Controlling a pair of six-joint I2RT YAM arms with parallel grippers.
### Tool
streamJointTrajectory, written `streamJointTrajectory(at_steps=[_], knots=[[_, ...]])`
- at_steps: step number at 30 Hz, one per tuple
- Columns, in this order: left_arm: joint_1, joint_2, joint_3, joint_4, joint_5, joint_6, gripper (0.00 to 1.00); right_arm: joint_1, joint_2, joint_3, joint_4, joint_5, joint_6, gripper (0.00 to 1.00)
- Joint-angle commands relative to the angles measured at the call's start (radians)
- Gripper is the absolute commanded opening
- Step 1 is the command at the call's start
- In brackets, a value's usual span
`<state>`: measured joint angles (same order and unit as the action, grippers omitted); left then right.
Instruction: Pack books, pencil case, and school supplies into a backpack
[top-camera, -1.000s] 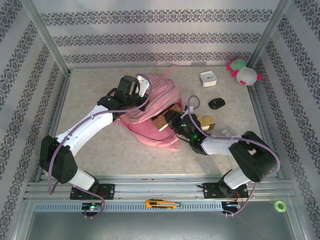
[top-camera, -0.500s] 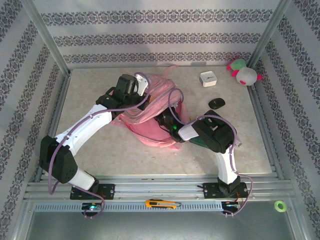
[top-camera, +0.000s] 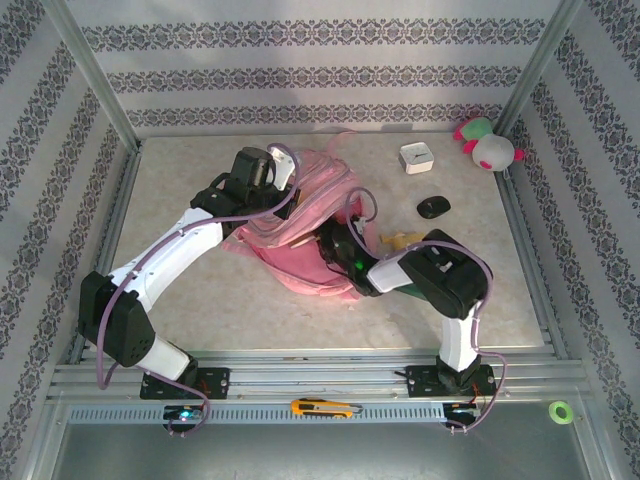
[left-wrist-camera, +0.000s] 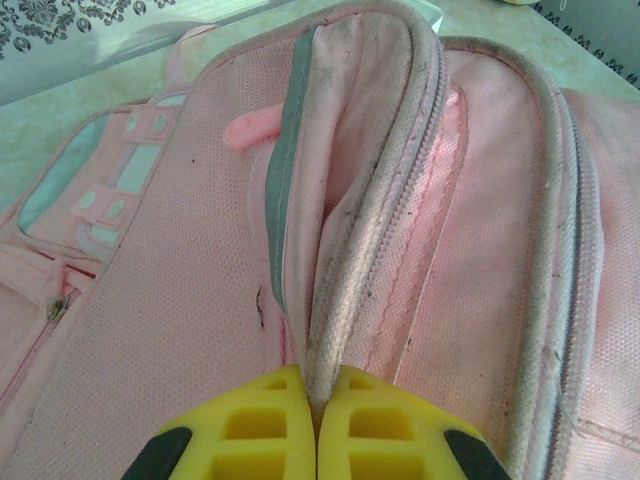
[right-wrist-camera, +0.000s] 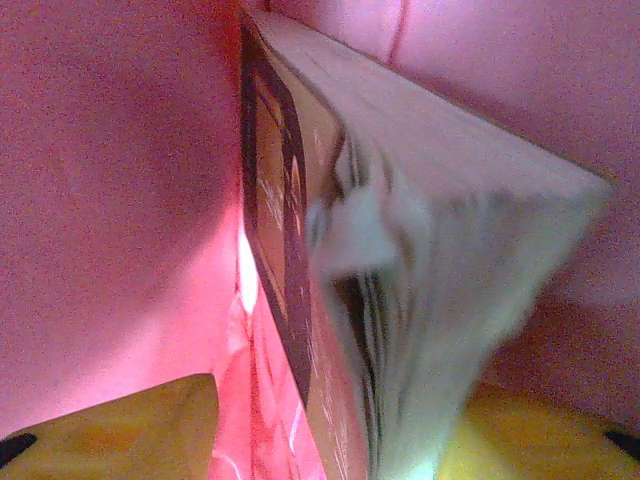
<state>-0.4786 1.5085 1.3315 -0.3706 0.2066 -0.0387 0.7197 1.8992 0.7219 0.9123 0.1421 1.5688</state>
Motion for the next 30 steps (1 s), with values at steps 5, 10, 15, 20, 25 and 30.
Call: streamJointTrajectory(at_steps=[5, 10, 15, 20, 25, 30], knots=[[0.028, -0.009, 0.018, 0.085, -0.032, 0.020, 0.00, 0.034, -0.209, -0.175, -0.079, -0.020, -0.035, 0.58], [0.028, -0.002, -0.039, 0.087, -0.028, 0.030, 0.00, 0.068, -0.464, -0.208, -0.304, -0.011, -0.102, 0.58], [0.028, 0.003, -0.109, 0.102, -0.007, 0.029, 0.00, 0.079, -0.774, -0.191, -0.666, 0.045, -0.190, 0.60], [0.019, 0.022, -0.195, 0.155, 0.031, -0.001, 0.00, 0.069, -0.967, -0.157, -0.924, 0.047, -0.268, 0.60], [-0.016, 0.061, -0.226, 0.171, 0.087, -0.016, 0.28, 0.058, -1.001, -0.070, -1.071, 0.013, -0.490, 0.61], [0.024, -0.007, -0.204, 0.120, 0.071, -0.097, 0.68, 0.079, -0.933, 0.053, -1.094, -0.068, -0.913, 0.62]])
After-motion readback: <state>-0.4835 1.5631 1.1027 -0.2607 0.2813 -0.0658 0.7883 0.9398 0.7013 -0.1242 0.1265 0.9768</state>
